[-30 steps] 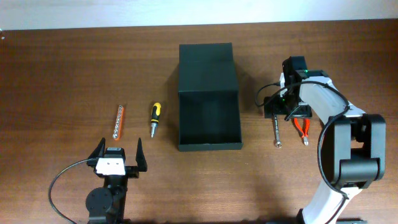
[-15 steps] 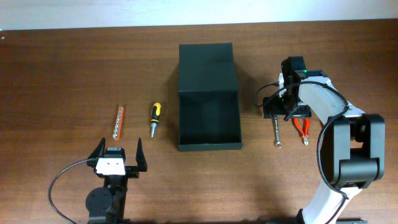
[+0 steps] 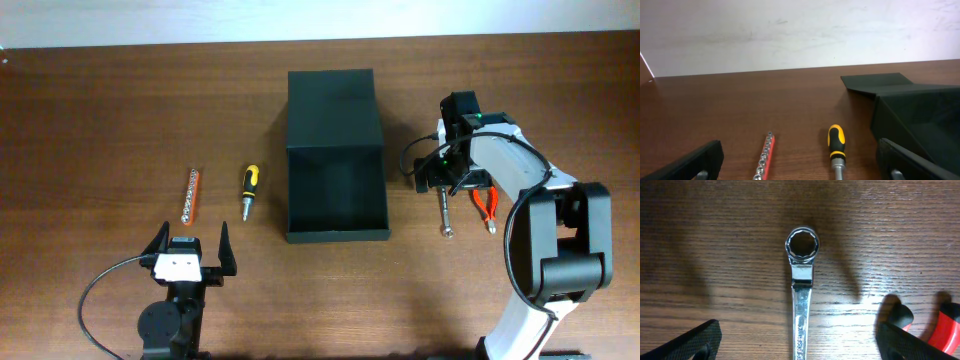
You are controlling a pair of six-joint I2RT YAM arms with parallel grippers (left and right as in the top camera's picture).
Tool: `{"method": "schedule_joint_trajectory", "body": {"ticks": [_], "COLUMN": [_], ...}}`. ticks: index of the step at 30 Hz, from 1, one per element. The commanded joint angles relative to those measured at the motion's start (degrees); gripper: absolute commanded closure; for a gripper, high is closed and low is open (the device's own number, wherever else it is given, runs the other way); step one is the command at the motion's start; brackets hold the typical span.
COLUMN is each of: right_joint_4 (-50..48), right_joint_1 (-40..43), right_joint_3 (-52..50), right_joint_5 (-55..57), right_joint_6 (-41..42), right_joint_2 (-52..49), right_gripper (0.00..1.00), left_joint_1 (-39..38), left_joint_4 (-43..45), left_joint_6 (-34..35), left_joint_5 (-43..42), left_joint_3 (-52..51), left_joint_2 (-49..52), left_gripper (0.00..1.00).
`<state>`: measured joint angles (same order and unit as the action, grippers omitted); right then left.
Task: Pack container
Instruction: 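Lower the right gripper onto the wrench shaft and align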
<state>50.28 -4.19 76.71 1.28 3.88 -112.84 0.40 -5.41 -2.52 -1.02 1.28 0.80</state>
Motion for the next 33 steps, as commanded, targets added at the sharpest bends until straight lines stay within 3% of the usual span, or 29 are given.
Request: {"method": "schedule_joint_trajectory", "body": {"ticks": [1, 33], "right_joint_4": [-0.09, -2.19], "right_joint_1": [-0.20, -0.26], "right_joint_3": [-0.44, -2.05], "right_joint_5": [0.98, 0.85], "right_joint_6": [0.02, 0.02], "right_joint_2": [-0.96, -1.07], "right_gripper": [0.01, 0.01], "left_joint_1": [0.24, 0.24], "left_joint_4": [-0.02, -0.02], "left_joint_6": [0.52, 0.52], "left_joint_5": [0.42, 0.42], "left_joint_3": [-0.39, -0.39], "left_joint_2": [-0.50, -0.50], "left_gripper": [0.01, 0.01]}}
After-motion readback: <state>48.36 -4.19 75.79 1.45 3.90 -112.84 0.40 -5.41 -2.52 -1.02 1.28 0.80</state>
